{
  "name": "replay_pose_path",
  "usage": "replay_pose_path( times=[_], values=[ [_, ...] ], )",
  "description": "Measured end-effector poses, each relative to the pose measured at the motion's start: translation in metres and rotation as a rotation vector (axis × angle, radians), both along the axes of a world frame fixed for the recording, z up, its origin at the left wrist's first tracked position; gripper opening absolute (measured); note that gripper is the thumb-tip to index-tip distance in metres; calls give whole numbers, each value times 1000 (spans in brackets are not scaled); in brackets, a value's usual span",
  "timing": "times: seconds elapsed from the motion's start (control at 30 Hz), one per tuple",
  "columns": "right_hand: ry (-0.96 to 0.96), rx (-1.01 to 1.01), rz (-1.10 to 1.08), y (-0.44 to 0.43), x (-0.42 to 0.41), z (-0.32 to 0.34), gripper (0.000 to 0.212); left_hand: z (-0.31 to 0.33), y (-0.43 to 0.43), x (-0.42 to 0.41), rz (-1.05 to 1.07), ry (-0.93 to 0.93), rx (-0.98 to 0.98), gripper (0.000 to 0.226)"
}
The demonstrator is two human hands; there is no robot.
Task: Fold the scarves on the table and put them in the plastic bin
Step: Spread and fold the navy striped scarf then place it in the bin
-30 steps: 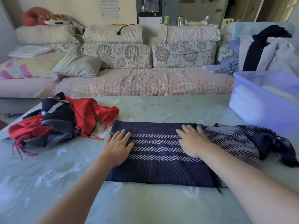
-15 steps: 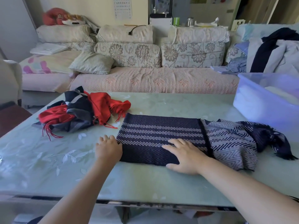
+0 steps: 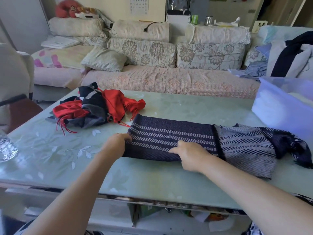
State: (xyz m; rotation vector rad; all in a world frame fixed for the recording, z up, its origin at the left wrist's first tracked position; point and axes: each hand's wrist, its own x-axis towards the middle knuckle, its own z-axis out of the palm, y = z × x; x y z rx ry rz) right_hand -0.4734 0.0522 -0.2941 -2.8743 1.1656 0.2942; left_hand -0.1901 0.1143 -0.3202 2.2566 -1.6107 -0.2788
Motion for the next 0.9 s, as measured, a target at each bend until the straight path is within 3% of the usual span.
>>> replay_pose_path(
  times=[0.17, 0.27, 0.33, 0.4, 0.47, 0.63, 0.8, 0.9],
  values=[
    [15, 427, 85, 18, 31, 21, 65, 22, 29, 45, 44, -191, 273, 53],
    [-119, 689, -23, 13, 55, 25, 41, 26, 45, 61, 20, -137, 330, 54],
    [-255, 587, -57, -1, 78, 28, 30, 23, 48, 64, 20, -116, 350, 49],
    [-286, 337, -41, -19, 102, 28, 29, 18, 41, 68, 25, -83, 317, 36],
    [-295, 224, -70, -40, 121, 25, 31, 11, 28, 73, 59, -38, 258, 29],
    [-295, 137, -229, -94, 135, 5, 38, 4, -21, 82, 87, 46, 105, 29],
    [-64, 121, -386, -117, 109, -10, 54, -7, -71, 80, 52, 68, 9, 42],
    [-35, 82, -390, -124, 100, -9, 56, -7, -86, 75, 47, 106, -20, 49]
  ],
)
